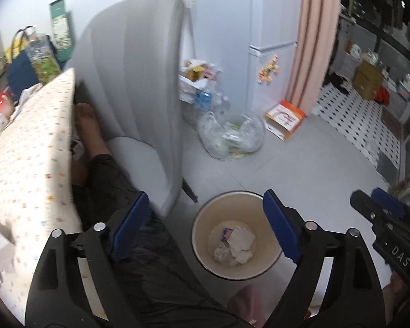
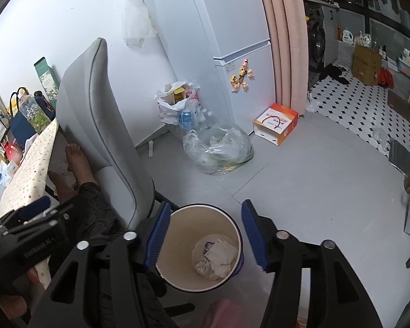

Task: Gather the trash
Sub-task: 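Open both grippers to drop the tissue and mask into the bin, then move both tools back over the table toward the remaining trash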

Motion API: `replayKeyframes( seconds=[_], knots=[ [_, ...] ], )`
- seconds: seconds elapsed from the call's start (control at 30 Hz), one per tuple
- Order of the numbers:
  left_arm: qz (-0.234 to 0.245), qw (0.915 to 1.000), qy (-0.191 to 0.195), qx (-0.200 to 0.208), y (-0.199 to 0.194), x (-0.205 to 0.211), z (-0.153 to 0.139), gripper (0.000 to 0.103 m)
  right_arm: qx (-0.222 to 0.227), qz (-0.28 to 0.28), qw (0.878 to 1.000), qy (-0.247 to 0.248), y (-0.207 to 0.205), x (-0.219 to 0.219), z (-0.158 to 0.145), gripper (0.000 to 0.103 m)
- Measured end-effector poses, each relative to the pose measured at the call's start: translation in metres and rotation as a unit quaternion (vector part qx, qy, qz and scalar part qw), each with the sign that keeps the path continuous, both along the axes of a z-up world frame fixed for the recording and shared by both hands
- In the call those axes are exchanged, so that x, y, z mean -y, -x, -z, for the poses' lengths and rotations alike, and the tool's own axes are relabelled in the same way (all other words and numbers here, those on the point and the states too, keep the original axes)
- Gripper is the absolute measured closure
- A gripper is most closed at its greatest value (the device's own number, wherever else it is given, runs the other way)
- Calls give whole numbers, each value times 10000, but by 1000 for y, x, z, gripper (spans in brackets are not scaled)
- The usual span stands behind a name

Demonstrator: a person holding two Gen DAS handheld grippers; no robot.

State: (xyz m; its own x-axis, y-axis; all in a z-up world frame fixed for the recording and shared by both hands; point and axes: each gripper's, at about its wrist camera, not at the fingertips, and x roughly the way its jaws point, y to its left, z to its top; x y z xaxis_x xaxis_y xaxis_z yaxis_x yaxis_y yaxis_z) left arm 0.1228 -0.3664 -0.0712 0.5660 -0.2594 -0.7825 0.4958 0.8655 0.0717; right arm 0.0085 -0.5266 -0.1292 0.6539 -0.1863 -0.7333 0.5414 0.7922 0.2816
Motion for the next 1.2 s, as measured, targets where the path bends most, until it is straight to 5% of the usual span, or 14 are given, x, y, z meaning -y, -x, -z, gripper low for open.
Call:
replayKeyframes(
  seconds=[0.17,0.63,1.2],
  knots=[
    [-321,9991,192,193,-3,-27,-21,12,119,-123,9997,174,-4,-16,-17,28],
    [-872,9914,823,533,1,-115,-65,10,380,-649,9940,798,-17,-89,-74,8],
    [-1752,9737,1184,851,28,-246,-92,9,656,-1475,9801,1158,-24,-205,-122,8]
  ],
)
